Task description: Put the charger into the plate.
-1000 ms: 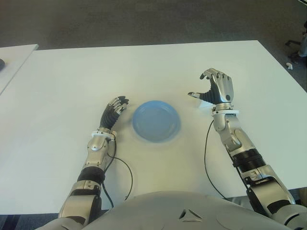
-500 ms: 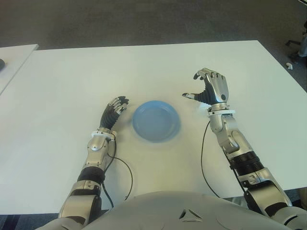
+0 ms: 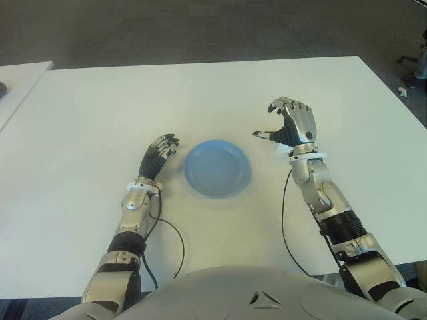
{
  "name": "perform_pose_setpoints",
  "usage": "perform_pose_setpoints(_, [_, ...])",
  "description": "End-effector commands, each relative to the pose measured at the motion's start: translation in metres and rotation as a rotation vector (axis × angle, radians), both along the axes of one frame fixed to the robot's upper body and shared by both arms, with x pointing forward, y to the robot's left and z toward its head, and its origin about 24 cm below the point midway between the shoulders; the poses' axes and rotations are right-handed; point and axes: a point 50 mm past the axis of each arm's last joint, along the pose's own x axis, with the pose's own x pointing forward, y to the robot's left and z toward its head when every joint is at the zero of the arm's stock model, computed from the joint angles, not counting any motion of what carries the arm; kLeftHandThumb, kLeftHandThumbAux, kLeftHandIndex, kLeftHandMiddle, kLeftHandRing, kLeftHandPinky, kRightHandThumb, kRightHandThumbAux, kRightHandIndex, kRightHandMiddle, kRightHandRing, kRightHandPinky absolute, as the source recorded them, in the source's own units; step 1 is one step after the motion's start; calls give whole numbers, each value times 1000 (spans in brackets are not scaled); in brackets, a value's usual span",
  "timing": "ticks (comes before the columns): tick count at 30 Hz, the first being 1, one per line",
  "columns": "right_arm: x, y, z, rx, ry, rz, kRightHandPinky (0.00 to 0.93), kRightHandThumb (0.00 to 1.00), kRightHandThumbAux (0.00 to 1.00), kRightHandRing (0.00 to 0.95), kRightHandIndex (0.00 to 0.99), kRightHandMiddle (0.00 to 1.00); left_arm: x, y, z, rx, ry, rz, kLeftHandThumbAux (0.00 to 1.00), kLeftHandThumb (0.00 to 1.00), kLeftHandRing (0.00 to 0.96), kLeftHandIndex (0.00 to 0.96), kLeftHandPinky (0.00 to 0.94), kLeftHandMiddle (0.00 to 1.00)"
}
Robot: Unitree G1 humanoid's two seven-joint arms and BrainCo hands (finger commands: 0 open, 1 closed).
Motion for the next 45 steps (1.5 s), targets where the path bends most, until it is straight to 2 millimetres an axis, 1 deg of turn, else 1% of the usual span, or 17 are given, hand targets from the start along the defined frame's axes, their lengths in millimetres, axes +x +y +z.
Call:
perform_pose_setpoints(1, [6,-17,-11,-104,49,49,370,656,595,392,328,412,-93,-14,-81,-57,508,-3,504,15,293,238,290,297])
perform_pose_setpoints(2, [6,-18,-11,-138,55,58,334,634,557,353,294,373,-93,-14,-81,-55,509,-4,505,14,294,239,291,298])
perform_pose_setpoints(3, [7,-18,-11,-158,58,64,265,597,492,273,230,293,-93,-14,-82,-54,510,-5,508,11,295,237,289,300])
perform_pose_setpoints(4, [6,-19,-12,-191,64,72,221,573,450,221,190,241,-93,-15,-82,-52,510,-6,509,9,295,236,288,301])
perform_pose_setpoints(7, [5,-23,-12,-250,80,85,83,520,369,81,94,104,-93,-15,-82,-49,511,-10,515,3,292,228,279,300])
perform_pose_setpoints(10, [2,-29,-15,-298,112,97,27,482,322,26,40,35,-93,-15,-82,-46,510,-16,515,0,286,223,271,296])
perform_pose_setpoints(13, [0,-33,-18,-324,144,110,8,432,287,8,13,11,-93,-15,-82,-45,510,-16,516,0,285,229,274,296])
perform_pose_setpoints(16, [-1,-39,-24,-348,199,131,2,389,254,2,4,3,-93,-14,-82,-43,514,-17,517,1,283,235,268,295])
perform_pose_setpoints(20, [0,-41,-27,-362,249,152,0,343,209,0,0,0,-94,-14,-82,-40,519,-19,514,0,277,233,254,290])
perform_pose_setpoints(25, [1,-43,-29,-368,296,160,0,297,137,0,0,0,-94,-13,-82,-45,522,-19,512,0,293,232,286,305])
perform_pose_setpoints(28, [2,-43,-30,-371,305,155,0,286,113,0,0,0,-94,-13,-82,-46,523,-17,512,0,300,230,291,310])
perform_pose_setpoints(34, [3,-44,-30,-366,318,118,0,270,75,0,0,0,-93,-11,-83,-50,528,-15,512,18,289,231,269,300])
perform_pose_setpoints(40, [3,-44,-32,-325,322,65,0,282,67,0,0,0,-94,-11,-83,-49,531,-20,511,34,284,231,276,296])
perform_pose_setpoints(45, [3,-40,-37,-257,301,-4,0,302,69,0,0,0,-94,-10,-83,-53,530,-19,510,45,289,234,289,298])
